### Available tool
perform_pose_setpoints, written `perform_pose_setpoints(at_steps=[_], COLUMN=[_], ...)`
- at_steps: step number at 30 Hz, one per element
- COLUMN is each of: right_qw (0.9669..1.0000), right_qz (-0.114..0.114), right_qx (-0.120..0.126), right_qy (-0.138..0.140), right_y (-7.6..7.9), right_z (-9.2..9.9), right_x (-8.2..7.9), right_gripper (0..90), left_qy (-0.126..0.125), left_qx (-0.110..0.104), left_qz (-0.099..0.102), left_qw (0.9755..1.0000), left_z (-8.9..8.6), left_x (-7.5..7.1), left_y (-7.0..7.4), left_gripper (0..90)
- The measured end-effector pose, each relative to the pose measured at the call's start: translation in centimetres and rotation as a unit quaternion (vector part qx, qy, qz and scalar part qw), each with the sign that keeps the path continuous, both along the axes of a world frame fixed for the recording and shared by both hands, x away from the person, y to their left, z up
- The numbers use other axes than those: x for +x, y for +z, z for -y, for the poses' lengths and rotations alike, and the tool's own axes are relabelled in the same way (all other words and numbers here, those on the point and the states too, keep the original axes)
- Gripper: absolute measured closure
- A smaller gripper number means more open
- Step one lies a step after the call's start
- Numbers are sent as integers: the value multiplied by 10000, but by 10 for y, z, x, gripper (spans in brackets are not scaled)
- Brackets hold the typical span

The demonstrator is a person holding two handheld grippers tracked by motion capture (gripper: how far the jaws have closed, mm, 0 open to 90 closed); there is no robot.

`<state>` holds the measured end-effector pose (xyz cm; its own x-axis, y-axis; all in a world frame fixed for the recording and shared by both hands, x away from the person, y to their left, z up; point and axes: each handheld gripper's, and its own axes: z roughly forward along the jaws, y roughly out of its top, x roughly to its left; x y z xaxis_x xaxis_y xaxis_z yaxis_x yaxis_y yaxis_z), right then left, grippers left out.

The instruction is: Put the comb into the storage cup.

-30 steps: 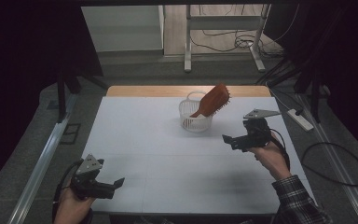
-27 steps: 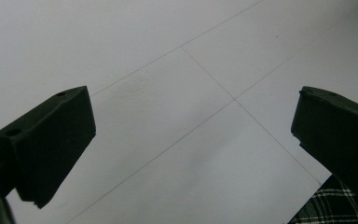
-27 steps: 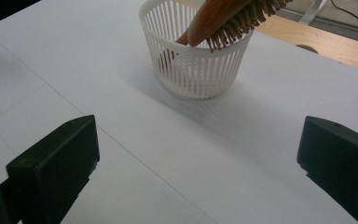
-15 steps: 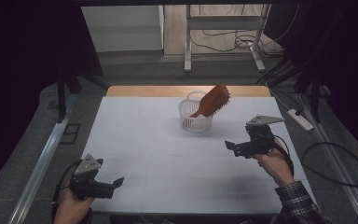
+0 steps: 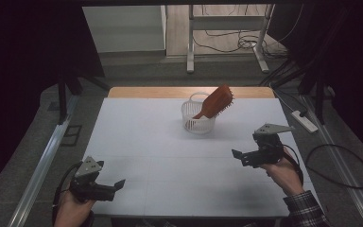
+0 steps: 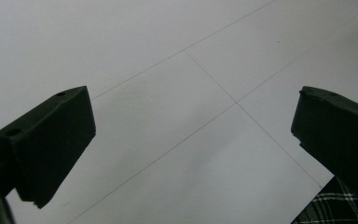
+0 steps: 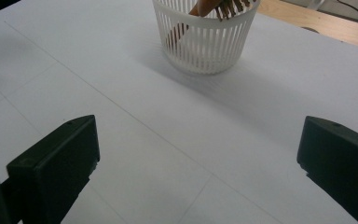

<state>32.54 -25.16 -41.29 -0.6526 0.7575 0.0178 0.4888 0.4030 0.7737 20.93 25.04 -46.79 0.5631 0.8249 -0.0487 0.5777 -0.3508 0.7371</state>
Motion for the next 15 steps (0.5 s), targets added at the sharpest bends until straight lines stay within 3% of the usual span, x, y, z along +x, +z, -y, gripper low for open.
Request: perform_pose_setpoints(at_steps=[15], right_qw=[9999], right_qz=[-47], right_qx=[28], right_qy=[-119], right_y=[-4], right_z=[19], right_x=[-24], right_gripper=[0], left_qy=[-7], left_qx=[-48], left_qz=[-4], left_qw=[10000], left_z=[-1], left_x=[0], left_y=[0], left_gripper=[0])
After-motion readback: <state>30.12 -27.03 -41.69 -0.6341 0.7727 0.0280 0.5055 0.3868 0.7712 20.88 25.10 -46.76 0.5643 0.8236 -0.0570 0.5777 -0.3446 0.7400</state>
